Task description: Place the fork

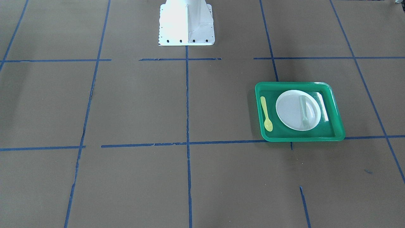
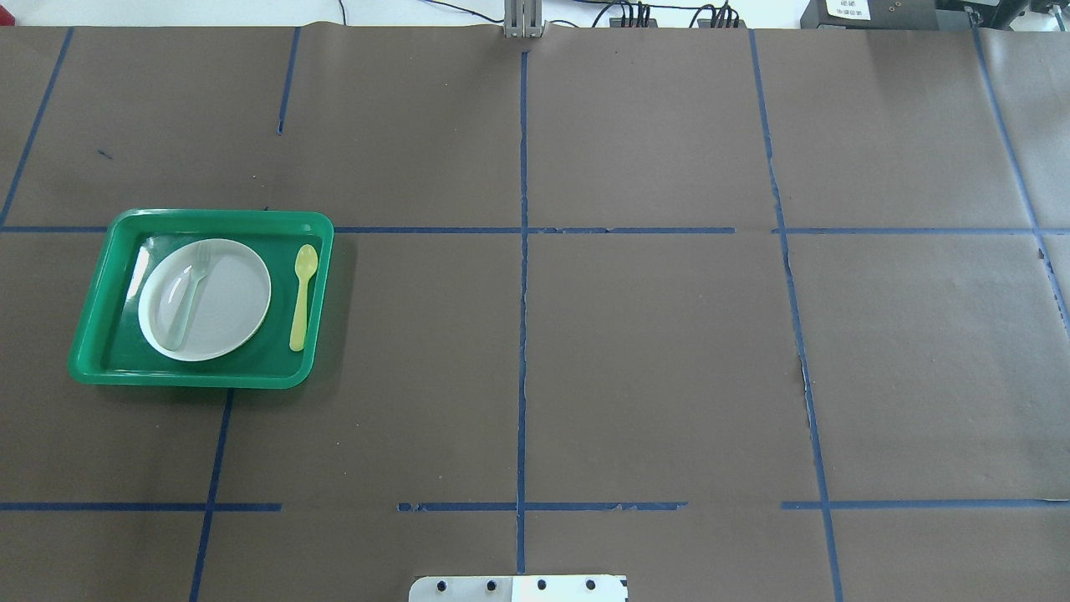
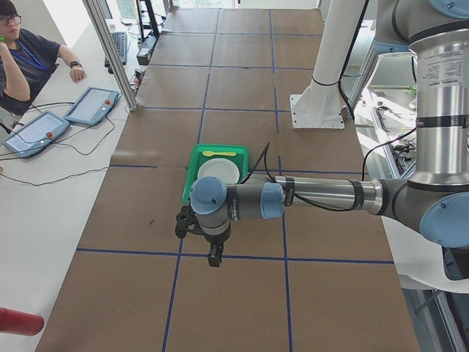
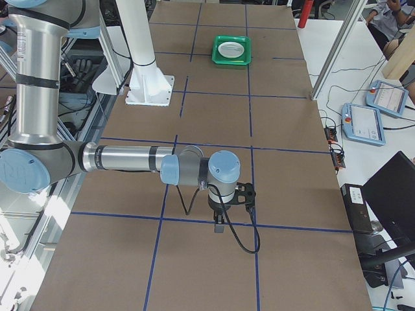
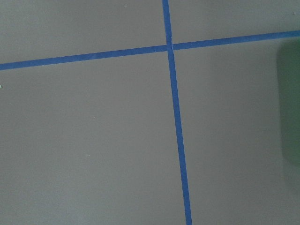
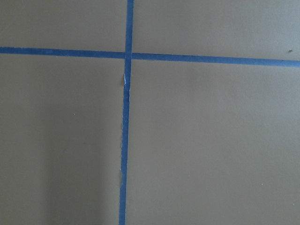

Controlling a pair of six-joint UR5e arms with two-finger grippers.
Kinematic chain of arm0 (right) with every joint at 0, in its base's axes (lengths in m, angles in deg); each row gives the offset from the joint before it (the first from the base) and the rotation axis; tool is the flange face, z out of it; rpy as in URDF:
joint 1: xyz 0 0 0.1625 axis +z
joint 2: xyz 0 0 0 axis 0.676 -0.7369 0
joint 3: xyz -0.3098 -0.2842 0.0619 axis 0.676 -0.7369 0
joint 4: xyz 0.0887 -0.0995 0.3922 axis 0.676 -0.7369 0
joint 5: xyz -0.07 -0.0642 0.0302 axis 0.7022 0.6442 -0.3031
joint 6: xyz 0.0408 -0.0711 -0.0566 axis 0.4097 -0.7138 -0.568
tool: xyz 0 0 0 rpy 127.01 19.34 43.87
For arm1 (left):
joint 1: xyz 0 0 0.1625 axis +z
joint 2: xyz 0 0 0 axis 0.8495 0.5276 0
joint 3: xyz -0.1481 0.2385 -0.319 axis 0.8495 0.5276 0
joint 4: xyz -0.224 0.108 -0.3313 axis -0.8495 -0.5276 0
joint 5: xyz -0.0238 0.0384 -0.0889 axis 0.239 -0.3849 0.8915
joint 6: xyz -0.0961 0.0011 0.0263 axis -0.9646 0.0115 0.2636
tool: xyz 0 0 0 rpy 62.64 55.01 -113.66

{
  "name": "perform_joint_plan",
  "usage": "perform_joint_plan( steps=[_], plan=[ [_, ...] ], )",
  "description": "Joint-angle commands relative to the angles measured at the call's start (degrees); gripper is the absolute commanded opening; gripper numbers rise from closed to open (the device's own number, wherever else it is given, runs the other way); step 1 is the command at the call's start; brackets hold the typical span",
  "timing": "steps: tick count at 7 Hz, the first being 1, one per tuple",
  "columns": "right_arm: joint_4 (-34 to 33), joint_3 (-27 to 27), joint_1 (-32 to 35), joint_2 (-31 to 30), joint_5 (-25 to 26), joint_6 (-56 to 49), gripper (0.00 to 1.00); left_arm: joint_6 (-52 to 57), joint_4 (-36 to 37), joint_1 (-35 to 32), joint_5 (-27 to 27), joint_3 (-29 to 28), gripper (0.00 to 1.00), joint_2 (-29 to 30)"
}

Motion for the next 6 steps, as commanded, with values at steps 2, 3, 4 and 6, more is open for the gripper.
perform_joint_plan(
  steps=[2,3,4,6],
  plan=[
    [0.0,0.0,0.0,0.0,0.0,-0.1,1.0,-0.8,-0.9,0.6,0.2,0.7,1.0,3.2],
    [0.0,0.0,0.0,0.0,0.0,0.0,1.0,-0.7,-1.6,0.9,0.2,1.3,1.0,4.0],
    [0.0,0.0,0.0,0.0,0.0,-0.1,1.0,-0.8,-5.5,3.0,-0.6,3.4,1.0,4.5],
    [0.0,0.0,0.0,0.0,0.0,0.0,1.0,-6.3,-6.0,8.1,-2.7,8.4,1.0,4.5]
  ],
)
